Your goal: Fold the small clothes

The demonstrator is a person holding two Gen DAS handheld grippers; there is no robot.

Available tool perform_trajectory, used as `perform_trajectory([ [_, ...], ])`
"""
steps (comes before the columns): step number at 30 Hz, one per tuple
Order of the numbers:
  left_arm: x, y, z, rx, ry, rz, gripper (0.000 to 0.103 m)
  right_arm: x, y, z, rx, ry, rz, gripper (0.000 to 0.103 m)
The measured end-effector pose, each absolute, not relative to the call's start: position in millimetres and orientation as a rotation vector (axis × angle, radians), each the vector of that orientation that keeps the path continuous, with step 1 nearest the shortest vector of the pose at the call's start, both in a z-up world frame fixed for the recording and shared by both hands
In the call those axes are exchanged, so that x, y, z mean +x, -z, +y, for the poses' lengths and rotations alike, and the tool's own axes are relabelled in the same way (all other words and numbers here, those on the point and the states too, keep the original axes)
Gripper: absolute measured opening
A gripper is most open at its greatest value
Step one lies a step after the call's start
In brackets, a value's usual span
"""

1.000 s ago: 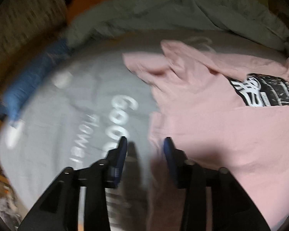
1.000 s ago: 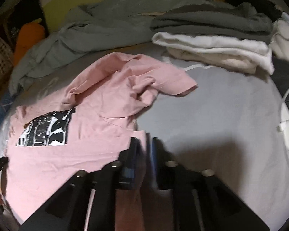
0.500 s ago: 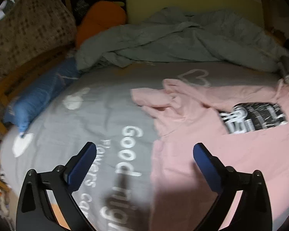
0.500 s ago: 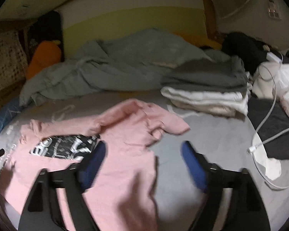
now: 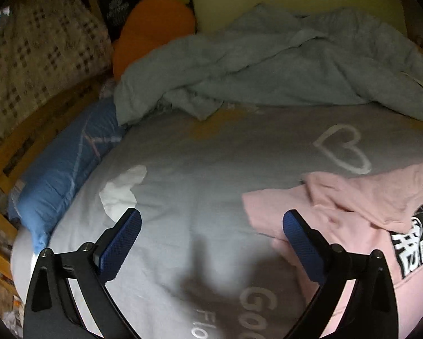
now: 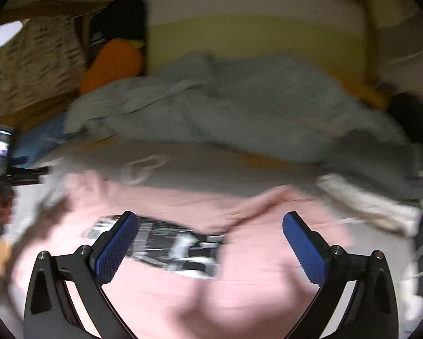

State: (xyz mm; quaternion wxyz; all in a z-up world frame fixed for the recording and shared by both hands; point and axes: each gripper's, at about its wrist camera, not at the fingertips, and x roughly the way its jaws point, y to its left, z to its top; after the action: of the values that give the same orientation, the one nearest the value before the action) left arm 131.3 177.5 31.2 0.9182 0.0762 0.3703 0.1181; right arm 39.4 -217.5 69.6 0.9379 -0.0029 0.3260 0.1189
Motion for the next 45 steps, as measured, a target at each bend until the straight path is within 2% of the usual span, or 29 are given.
perform_trajectory([
  [3, 140.4, -25.3, 192.9, 0.052, -0.202, 0.799, 0.097, 84.4, -39.8, -170.0, 0.009, -0.373, 0.905, 0.102],
  [5, 141.9, -22.7, 193.1, 0.046, -0.192, 0.805, 0.096, 109.9, -15.3, -137.7, 0.051, -0.466, 1.053, 0.091],
  [6, 142.2, -21.8, 191.1, 0.064, -0.201, 0.802, 0.095, 118.8, -6.2, -123.2, 0.061, -0.492, 1.100, 0.080],
  [7, 142.5, -21.7, 188.6, 0.084, -0.208, 0.797, 0.094, 123.3, -0.2, -113.6, 0.052, -0.499, 1.116, 0.073],
  [11, 141.2, -24.9, 183.7, 0.105, -0.251, 0.776, 0.093, 137.9, 18.2, -51.7, -0.268, -0.375, 1.035, 0.072],
  [15, 143.6, -23.8, 188.2, 0.104, -0.271, 0.779, 0.093, 151.7, 31.3, -25.3, -0.427, -0.291, 1.001, 0.052],
  [19, 163.6, -10.2, 193.4, 0.046, -0.182, 0.852, 0.092, 175.1, 19.8, -25.6, -0.479, -0.113, 0.842, 0.047],
  [20, 169.1, -7.3, 194.4, 0.020, -0.148, 0.871, 0.087, 184.7, 15.4, -29.0, -0.469, -0.078, 0.813, 0.045],
  [22, 178.2, -2.4, 195.8, -0.042, -0.093, 0.904, 0.080, 207.4, 7.0, -39.6, -0.411, -0.024, 0.779, 0.030],
  [23, 180.4, -1.3, 196.1, -0.071, -0.075, 0.912, 0.074, 219.5, 3.1, -47.1, -0.378, 0.024, 0.764, 0.028],
  [26, 181.5, -1.6, 194.7, -0.115, -0.056, 0.907, 0.059, 244.2, -3.6, -70.0, -0.311, 0.273, 0.709, 0.028],
  [27, 180.8, -2.0, 194.7, -0.123, -0.055, 0.898, 0.055, 247.2, -4.4, -76.5, -0.271, 0.301, 0.712, 0.032],
  [30, 182.3, 0.2, 194.3, -0.154, -0.006, 0.906, 0.047, 244.4, -11.5, -99.3, -0.067, 0.145, 0.766, 0.048],
  [32, 188.9, 7.4, 193.2, -0.198, 0.048, 0.938, 0.045, 236.9, -17.1, -106.5, 0.077, -0.100, 0.815, 0.049],
  [35, 200.6, 22.3, 190.4, -0.200, 0.030, 0.987, 0.041, 231.7, -20.1, -102.9, 0.113, -0.338, 0.897, 0.049],
  [37, 201.9, 25.3, 186.6, -0.154, -0.005, 0.976, 0.030, 230.2, -20.2, -95.5, 0.091, -0.385, 0.931, 0.054],
  [39, 201.1, 25.3, 187.6, -0.165, 0.014, 0.973, 0.002, 234.3, -18.5, -88.9, 0.055, -0.427, 0.964, 0.054],
  [45, 163.3, -43.5, 208.6, -0.231, -0.003, 0.645, 0.002, 259.6, 7.2, -88.0, 0.026, -0.362, 1.090, 0.054],
])
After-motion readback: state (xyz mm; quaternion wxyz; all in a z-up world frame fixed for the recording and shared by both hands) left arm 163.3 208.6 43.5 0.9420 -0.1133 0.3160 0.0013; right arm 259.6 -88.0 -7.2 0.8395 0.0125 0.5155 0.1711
